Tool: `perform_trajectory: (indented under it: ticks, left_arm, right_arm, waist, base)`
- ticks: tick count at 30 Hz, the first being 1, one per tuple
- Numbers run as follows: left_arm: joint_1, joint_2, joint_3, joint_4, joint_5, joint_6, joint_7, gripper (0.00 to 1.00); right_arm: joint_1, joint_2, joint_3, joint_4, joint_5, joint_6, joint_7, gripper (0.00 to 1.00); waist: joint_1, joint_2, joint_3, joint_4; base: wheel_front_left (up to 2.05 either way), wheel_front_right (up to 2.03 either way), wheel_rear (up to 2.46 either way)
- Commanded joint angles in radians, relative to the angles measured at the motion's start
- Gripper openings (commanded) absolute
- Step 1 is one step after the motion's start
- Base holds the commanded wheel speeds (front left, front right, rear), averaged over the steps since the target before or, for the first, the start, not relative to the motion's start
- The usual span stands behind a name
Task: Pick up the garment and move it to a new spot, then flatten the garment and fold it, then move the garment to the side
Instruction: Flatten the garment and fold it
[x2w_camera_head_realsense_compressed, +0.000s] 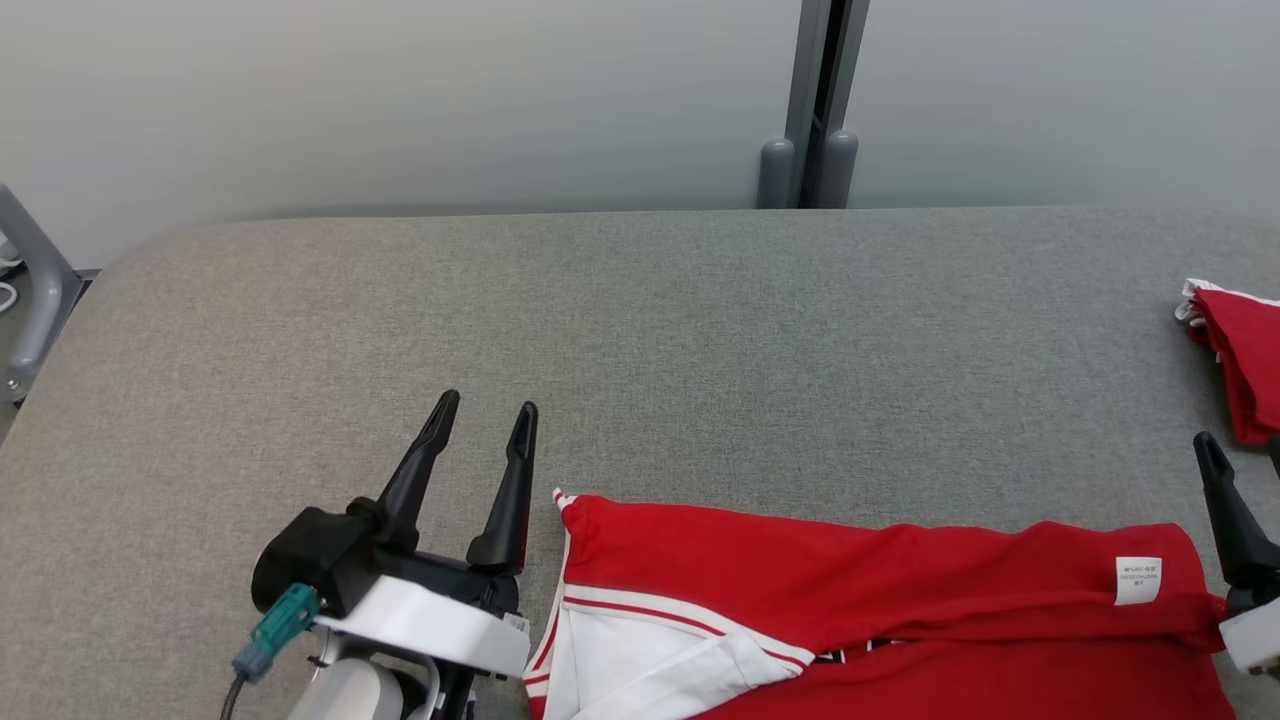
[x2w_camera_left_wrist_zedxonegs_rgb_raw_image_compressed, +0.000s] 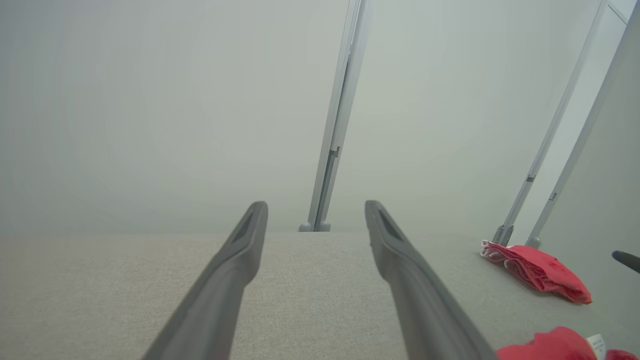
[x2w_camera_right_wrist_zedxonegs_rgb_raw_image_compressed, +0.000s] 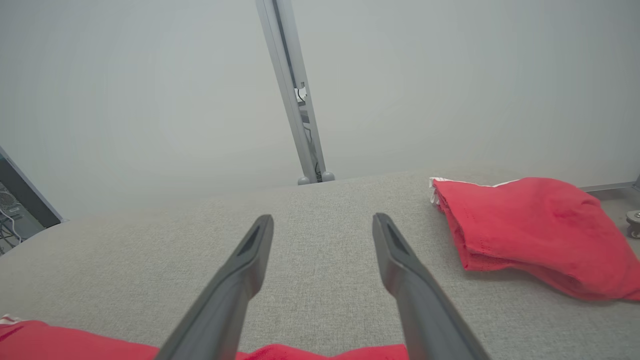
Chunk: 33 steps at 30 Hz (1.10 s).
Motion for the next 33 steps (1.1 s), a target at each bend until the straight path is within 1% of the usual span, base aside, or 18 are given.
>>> perform_trajectory:
  ticks: [1,3,6,10,13,15,18,26,29,33]
  left_arm:
    - [0.038,-0.038,0.061,-0.012,0.06,-0.024,-0.002,1.0]
    - [0.073,-0.082,0.129,-0.022,0.132,-0.054,-0.003,1.0]
    - [0.121,-0.126,0.212,-0.038,0.217,-0.091,-0.002,1.0]
    - [0.173,-0.146,0.28,-0.04,0.262,-0.107,-0.002,1.0]
    - [0.205,-0.148,0.274,-0.038,0.234,-0.093,-0.003,1.0]
    - [0.221,-0.146,0.256,-0.019,0.246,-0.091,-0.003,1.0]
    - [0.224,-0.147,0.243,-0.01,0.238,-0.09,-0.003,1.0]
    - [0.202,-0.147,0.234,-0.001,0.24,-0.098,-0.003,1.0]
    - [0.195,-0.147,0.227,0.002,0.246,-0.1,-0.003,1.0]
    - [0.19,-0.147,0.213,0.006,0.256,-0.105,-0.003,1.0]
  right_arm:
    - [0.041,0.035,-0.054,-0.036,-0.05,0.0,-0.001,1.0]
    - [0.078,0.08,-0.112,-0.08,-0.103,0.0,-0.001,1.0]
    - [0.126,0.132,-0.159,-0.145,-0.171,0.0,-0.001,1.0]
    - [0.17,0.187,-0.19,-0.211,-0.232,0.0,-0.001,1.0]
    - [0.197,0.223,-0.213,-0.226,-0.259,0.0,-0.001,1.0]
    - [0.215,0.249,-0.225,-0.217,-0.273,0.0,-0.001,1.0]
    - [0.226,0.263,-0.232,-0.205,-0.283,0.0,-0.001,1.0]
    - [0.223,0.276,-0.262,-0.156,-0.281,0.0,-0.001,1.0]
    - [0.221,0.283,-0.293,-0.093,-0.291,0.0,-0.001,1.0]
    - [0.205,0.3,-0.319,0.019,-0.27,0.0,-0.001,1.0]
  waist:
    - [0.0,-0.0001,-0.001,0.0]
    - [0.0,-0.0001,-0.002,0.0]
    - [0.0,-0.0001,-0.005,0.001]
    - [0.0,-0.0001,-0.01,0.0]
    - [0.0,-0.0001,-0.014,-0.001]
    - [0.0,-0.0001,-0.017,0.002]
    - [0.0,-0.0001,-0.017,0.006]
    - [0.0,-0.0001,-0.01,0.011]
    - [0.0,-0.0001,-0.005,0.016]
    - [0.0,-0.0001,0.003,0.023]
  base:
    - [0.0,0.0,0.0]
    - [0.0,0.0,0.0]
    - [0.0,0.0,0.0]
    - [0.0,0.0,0.0]
    - [0.0,0.0,0.0]
    - [0.0,0.0,0.0]
    - [0.0,0.0,0.0]
    - [0.0,0.0,0.0]
    - [0.0,0.0,0.0]
    - [0.0,0.0,0.0]
